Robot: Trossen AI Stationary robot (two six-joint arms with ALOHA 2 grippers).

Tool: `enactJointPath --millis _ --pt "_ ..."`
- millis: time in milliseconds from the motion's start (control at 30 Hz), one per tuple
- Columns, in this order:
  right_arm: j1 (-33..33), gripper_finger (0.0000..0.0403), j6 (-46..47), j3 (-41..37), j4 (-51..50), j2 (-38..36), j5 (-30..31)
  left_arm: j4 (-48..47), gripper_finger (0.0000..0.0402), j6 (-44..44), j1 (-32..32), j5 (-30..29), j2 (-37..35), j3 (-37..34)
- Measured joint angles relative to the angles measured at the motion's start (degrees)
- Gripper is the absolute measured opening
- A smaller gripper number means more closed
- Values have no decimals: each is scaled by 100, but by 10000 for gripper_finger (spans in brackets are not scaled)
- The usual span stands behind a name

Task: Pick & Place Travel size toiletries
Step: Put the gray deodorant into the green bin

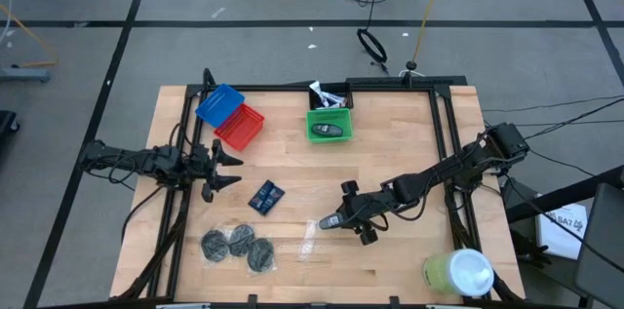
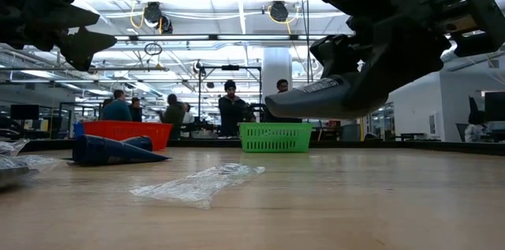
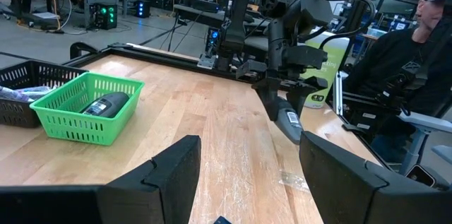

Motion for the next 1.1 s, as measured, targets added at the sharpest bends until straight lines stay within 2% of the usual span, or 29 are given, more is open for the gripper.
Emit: enactJointPath --millis 633,733,1100 --pt "-2 207 -122 0 -1 2 7 0 237 0 0 0 -1 0" --pt "-13 207 -176 0 -3 2 166 0 237 0 0 0 -1 0" --pt "-278 207 -136 -148 -136 4 282 0 237 0 0 0 -1 0"
